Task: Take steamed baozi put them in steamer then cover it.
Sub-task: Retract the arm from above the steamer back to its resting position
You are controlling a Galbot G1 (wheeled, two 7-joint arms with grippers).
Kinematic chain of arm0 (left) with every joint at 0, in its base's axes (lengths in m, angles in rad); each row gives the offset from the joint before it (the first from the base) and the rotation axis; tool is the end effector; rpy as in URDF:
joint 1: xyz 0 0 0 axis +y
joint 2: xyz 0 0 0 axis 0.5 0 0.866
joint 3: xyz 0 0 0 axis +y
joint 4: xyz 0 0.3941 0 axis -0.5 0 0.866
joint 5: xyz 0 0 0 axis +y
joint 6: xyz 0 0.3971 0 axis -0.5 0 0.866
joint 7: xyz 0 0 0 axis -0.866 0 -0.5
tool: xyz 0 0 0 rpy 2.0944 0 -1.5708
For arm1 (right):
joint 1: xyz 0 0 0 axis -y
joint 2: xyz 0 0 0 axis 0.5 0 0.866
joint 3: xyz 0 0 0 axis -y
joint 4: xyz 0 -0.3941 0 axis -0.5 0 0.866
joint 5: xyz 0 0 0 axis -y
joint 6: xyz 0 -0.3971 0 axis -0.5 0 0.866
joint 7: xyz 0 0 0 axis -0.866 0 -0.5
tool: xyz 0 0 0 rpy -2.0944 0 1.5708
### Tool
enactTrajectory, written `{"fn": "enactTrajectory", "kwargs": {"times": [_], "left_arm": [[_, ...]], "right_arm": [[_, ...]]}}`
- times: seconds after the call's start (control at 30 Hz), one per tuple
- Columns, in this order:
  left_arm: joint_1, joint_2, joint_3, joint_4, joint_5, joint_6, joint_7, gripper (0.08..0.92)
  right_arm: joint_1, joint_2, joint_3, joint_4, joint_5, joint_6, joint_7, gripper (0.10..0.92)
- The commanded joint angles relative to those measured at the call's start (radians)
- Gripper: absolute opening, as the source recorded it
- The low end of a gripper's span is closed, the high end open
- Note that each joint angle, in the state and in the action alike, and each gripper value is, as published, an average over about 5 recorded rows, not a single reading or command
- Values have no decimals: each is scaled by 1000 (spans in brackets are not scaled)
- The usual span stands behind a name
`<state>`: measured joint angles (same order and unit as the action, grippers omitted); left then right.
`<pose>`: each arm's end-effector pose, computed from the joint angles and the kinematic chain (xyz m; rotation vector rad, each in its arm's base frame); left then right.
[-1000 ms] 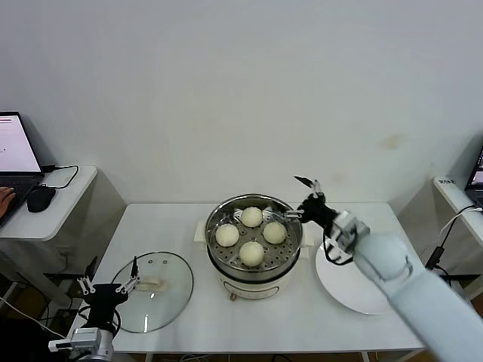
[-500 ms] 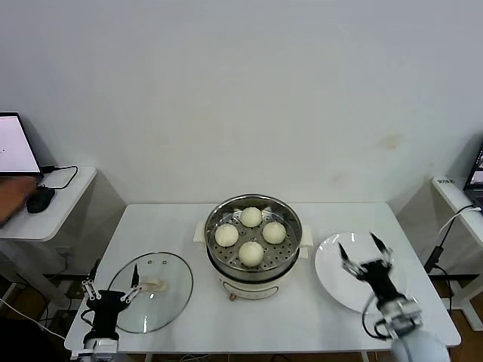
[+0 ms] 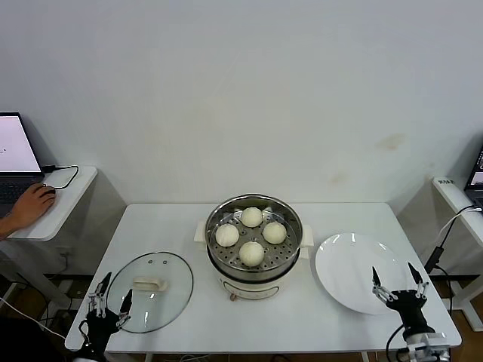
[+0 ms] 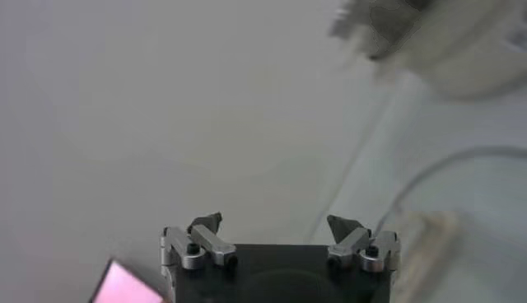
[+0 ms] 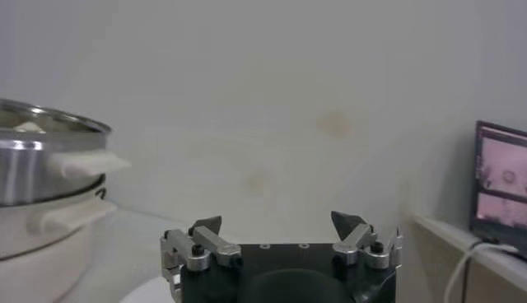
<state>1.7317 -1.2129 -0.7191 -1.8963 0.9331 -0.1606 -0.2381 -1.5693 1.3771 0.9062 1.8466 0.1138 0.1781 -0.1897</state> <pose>0.1439 0.1620 -0.4074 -0.0872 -2.4751 -1.9163 0.1810 -0.1950 -0.3962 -0.1222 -3.0831 0.3624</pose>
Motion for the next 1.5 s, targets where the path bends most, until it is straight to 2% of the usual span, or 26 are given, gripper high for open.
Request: {"fn": "enactTrajectory", "kwargs": {"times": [0.03, 0.43, 0.83, 1.3, 1.4, 1.5], "left_arm": [[-94, 41, 16, 160, 342, -47, -70, 823], [-230, 77, 122, 283, 369, -48, -43, 823], [-356, 104, 154, 373, 362, -44, -31, 823], [-408, 101, 166, 437, 336, -47, -32, 822], [-406, 100, 167, 447, 330, -50, -35, 795], [-406, 96, 166, 462, 326, -57, -44, 724]], "right_arm": [[-7, 33, 39, -66, 10, 41, 23, 823], [-17, 43, 48, -64, 17, 43, 41, 823], [-26, 54, 58, -56, -3, 45, 45, 822], [-41, 64, 46, -54, -29, 55, 45, 823], [-44, 63, 44, -55, -33, 57, 45, 823], [-48, 63, 41, -51, -35, 58, 44, 823]]}}
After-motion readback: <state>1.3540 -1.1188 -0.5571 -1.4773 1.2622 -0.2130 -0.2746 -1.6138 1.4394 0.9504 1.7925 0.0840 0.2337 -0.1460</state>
